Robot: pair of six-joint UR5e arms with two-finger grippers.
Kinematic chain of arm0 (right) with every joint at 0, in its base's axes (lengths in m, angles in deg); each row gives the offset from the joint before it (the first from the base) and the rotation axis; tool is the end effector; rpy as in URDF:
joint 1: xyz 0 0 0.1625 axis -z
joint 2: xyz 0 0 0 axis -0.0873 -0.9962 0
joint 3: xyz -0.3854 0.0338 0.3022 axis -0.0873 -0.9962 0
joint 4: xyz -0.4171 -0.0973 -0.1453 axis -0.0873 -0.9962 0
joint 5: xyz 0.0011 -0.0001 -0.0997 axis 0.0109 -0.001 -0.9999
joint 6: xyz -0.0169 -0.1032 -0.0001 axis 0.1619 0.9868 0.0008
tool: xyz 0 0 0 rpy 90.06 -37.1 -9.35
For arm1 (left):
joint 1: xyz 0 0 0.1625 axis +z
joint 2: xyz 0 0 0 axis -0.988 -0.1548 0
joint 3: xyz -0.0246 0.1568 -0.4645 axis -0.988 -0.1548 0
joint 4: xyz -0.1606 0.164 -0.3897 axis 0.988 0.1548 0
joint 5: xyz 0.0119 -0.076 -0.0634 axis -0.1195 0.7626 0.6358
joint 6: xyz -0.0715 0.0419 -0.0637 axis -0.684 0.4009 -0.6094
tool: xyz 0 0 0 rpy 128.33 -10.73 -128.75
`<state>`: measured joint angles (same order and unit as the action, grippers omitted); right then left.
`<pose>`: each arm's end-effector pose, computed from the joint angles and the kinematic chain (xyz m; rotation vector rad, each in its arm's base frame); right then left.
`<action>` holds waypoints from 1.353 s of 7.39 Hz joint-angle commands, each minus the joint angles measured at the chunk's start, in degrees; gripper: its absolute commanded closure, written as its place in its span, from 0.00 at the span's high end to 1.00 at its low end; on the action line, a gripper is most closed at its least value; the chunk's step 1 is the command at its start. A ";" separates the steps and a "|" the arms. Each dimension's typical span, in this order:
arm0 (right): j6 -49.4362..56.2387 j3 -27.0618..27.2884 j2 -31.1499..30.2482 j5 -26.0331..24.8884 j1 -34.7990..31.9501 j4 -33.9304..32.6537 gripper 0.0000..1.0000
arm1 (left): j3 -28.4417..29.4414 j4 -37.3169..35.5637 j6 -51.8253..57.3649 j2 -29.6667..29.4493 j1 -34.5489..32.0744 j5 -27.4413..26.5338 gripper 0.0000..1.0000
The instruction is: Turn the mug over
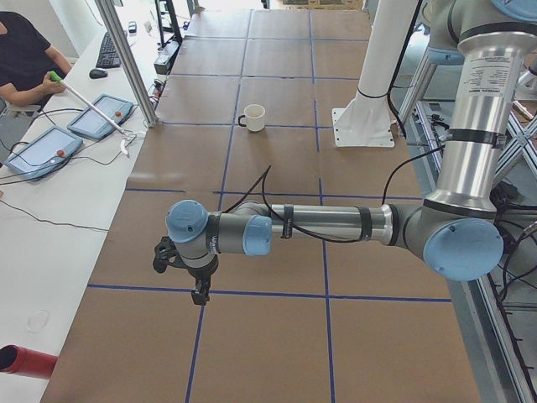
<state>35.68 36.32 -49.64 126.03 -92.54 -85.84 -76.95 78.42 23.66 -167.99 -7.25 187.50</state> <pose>0.0425 -0.5389 0.6990 -0.1626 -0.6983 0.0245 -0.0418 -0.5954 0.7140 0.0392 0.7920 0.0561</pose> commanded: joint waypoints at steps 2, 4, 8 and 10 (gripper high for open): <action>0.00 0.00 0.00 0.00 0.00 0.00 1.00 | -1.37 0.09 -1.43 1.05 1.51 0.26 1.00; 0.00 0.00 0.00 0.00 0.00 0.00 1.00 | -5.14 -0.26 -1.35 4.46 1.42 0.26 1.00; 0.00 0.00 0.00 0.00 0.00 0.00 1.00 | -6.13 -0.44 -1.34 5.53 1.07 0.17 1.00; 0.00 0.00 0.00 0.00 0.00 0.00 1.00 | -6.13 -0.44 -1.35 5.71 0.98 0.17 1.00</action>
<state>35.68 36.33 -49.65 126.03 -92.55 -85.84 -83.08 77.99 22.32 -162.36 -6.18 187.63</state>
